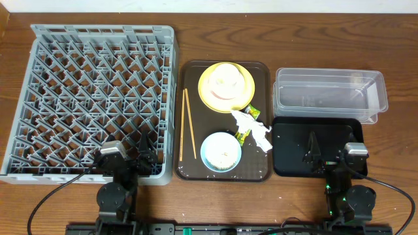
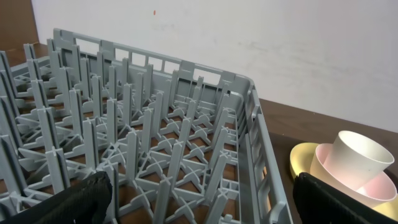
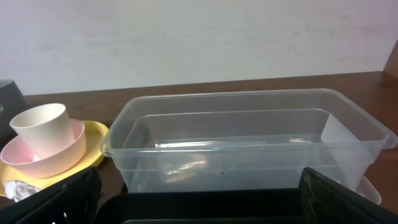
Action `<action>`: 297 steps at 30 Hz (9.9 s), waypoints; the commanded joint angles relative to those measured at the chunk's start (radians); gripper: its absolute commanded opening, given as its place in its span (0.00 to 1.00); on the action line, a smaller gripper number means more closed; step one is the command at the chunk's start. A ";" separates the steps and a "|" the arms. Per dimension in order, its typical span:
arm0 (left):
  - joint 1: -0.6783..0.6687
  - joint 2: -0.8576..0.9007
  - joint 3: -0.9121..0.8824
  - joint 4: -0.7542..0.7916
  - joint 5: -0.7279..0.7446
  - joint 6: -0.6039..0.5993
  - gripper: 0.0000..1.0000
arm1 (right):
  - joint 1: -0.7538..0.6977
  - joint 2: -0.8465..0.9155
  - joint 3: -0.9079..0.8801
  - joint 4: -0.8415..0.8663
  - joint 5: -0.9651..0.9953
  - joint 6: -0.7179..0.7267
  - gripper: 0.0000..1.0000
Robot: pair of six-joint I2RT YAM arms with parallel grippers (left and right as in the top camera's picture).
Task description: Sort waste into correct bins and load items into the dishwasher
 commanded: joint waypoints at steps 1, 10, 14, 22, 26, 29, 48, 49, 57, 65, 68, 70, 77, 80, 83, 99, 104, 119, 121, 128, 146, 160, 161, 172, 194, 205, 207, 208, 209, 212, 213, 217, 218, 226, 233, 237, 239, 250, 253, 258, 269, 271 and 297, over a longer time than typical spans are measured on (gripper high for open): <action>-0.002 -0.006 -0.018 -0.041 -0.008 0.014 0.94 | 0.010 -0.006 -0.002 -0.004 0.010 0.008 0.99; -0.002 -0.006 -0.018 -0.041 -0.008 0.014 0.94 | 0.010 -0.006 -0.002 -0.004 0.010 0.008 0.99; -0.002 -0.006 -0.018 -0.041 -0.008 0.014 0.94 | 0.010 -0.006 -0.002 -0.004 0.010 0.008 0.99; -0.002 -0.006 -0.018 -0.041 -0.008 0.014 0.94 | 0.010 -0.006 -0.002 -0.004 0.010 0.008 0.99; -0.002 -0.006 -0.018 -0.041 -0.008 0.014 0.94 | 0.010 -0.006 -0.002 -0.004 0.010 0.008 0.99; -0.002 -0.006 -0.018 -0.041 -0.008 0.014 0.94 | 0.010 -0.006 -0.002 -0.004 0.010 0.008 0.99; -0.002 -0.006 -0.018 -0.041 -0.008 0.014 0.94 | 0.010 -0.006 -0.002 -0.004 0.010 0.008 0.99; -0.002 -0.006 -0.018 -0.042 -0.008 0.014 0.94 | 0.010 -0.006 -0.002 -0.004 0.010 0.008 0.99; -0.002 -0.006 -0.018 -0.041 -0.008 0.014 0.94 | 0.010 -0.006 -0.002 -0.004 0.010 0.008 0.99; -0.002 -0.006 -0.018 -0.041 -0.008 0.014 0.94 | 0.010 -0.006 -0.002 -0.004 0.010 0.008 0.99; -0.002 -0.006 -0.018 -0.041 -0.008 0.014 0.94 | 0.010 -0.006 -0.002 -0.004 0.010 0.008 0.99; -0.002 -0.006 -0.018 -0.041 -0.008 0.014 0.94 | 0.010 -0.006 -0.002 -0.004 0.010 0.008 0.99; -0.002 -0.006 -0.018 -0.041 -0.008 0.014 0.94 | 0.010 -0.006 -0.002 -0.004 0.010 0.008 0.99; -0.002 -0.006 -0.018 -0.041 -0.008 0.014 0.94 | 0.010 -0.006 -0.002 -0.004 0.010 0.008 0.99; -0.003 -0.006 -0.018 0.005 -0.005 0.013 0.94 | 0.010 -0.006 -0.002 -0.004 0.010 0.008 0.99; -0.003 0.512 1.004 -0.538 0.106 0.091 0.94 | 0.010 -0.006 -0.002 -0.004 0.010 0.008 0.99; -0.003 0.959 1.648 -1.104 0.184 0.163 0.94 | 0.010 -0.006 -0.002 -0.004 0.010 0.008 0.99; -0.003 1.466 2.083 -1.494 0.698 0.115 0.78 | 0.010 -0.006 -0.002 -0.004 0.010 0.008 0.99; -0.003 1.492 2.063 -1.533 0.690 0.114 0.57 | 0.010 -0.006 -0.002 -0.004 0.010 0.008 0.99; -0.039 1.530 1.854 -1.560 0.526 0.043 0.50 | 0.010 -0.006 -0.002 -0.004 0.010 0.008 0.99; -0.324 1.533 1.177 -0.818 0.238 -0.150 0.38 | 0.010 -0.006 -0.002 -0.004 0.010 0.008 0.99; -0.338 1.538 1.074 -0.625 0.135 -0.197 0.27 | 0.010 -0.006 -0.002 -0.004 0.010 0.008 0.99; -0.338 1.538 1.071 -0.624 0.135 -0.198 0.27 | 0.010 -0.006 -0.002 -0.004 0.010 0.008 0.99; -0.338 1.538 0.995 -0.567 0.063 -0.295 0.26 | 0.010 -0.006 -0.002 -0.004 0.010 0.008 0.99; -0.386 1.549 0.909 -0.462 -0.036 -0.316 0.26 | 0.010 -0.006 -0.002 -0.004 0.010 0.008 0.99; -0.439 1.567 0.909 -0.422 -0.037 -0.328 0.27 | 0.010 -0.006 -0.002 -0.004 0.010 0.008 0.99; -0.444 1.572 0.909 -0.414 -0.040 -0.328 0.26 | 0.010 -0.006 -0.002 -0.004 0.010 0.008 0.99; -0.447 1.579 0.908 -0.408 -0.045 -0.328 0.27 | 0.010 -0.006 -0.002 -0.004 0.010 0.008 0.99; -0.447 1.585 0.908 -0.401 -0.048 -0.328 0.27 | 0.010 -0.006 -0.002 -0.004 0.010 0.008 0.99; -0.447 1.613 0.908 -0.380 -0.048 -0.328 0.27 | 0.010 -0.006 -0.002 -0.004 0.010 0.008 0.99; -0.447 1.622 0.908 -0.373 -0.048 -0.328 0.27 | 0.010 -0.006 -0.002 -0.004 0.010 0.008 0.99; -0.447 1.668 0.908 -0.339 -0.048 -0.328 0.26 | 0.010 -0.006 -0.002 -0.004 0.010 0.008 0.99; -0.447 1.672 0.908 -0.336 -0.048 -0.328 0.27 | 0.010 -0.006 -0.002 -0.004 0.010 0.008 0.99; -0.447 1.685 0.908 -0.332 -0.058 -0.328 0.27 | 0.010 -0.006 -0.002 -0.004 0.010 0.008 0.99; -0.447 1.709 0.908 -0.323 -0.096 -0.328 0.27 | 0.010 -0.006 -0.002 -0.004 0.010 0.008 0.99; -0.447 1.709 0.908 -0.325 -0.096 -0.328 0.34 | 0.010 -0.006 -0.002 -0.004 0.010 0.008 0.99; -0.447 1.709 0.908 -0.333 -0.096 -0.328 0.34 | 0.010 -0.006 -0.002 -0.004 0.010 0.008 0.99; -0.447 1.710 0.908 -0.339 -0.096 -0.328 0.40 | 0.010 -0.006 -0.002 -0.004 0.010 0.008 0.99; -0.447 1.715 0.904 -0.330 -0.096 -0.328 0.40 | 0.010 -0.006 -0.002 -0.004 0.010 0.008 0.99; -0.447 1.735 0.890 -0.296 -0.096 -0.328 0.37 | 0.010 -0.006 -0.002 -0.004 0.010 0.008 0.99; -0.447 1.813 0.890 -0.262 -0.095 -0.364 0.32 | 0.010 -0.006 -0.002 -0.004 0.010 0.008 0.99; -0.447 1.813 0.890 -0.261 -0.090 -0.366 0.29 | 0.010 -0.006 -0.002 -0.004 0.010 0.008 0.99; -0.447 1.813 0.887 -0.264 -0.084 -0.400 0.20 | 0.010 -0.006 -0.002 -0.004 0.010 0.008 0.99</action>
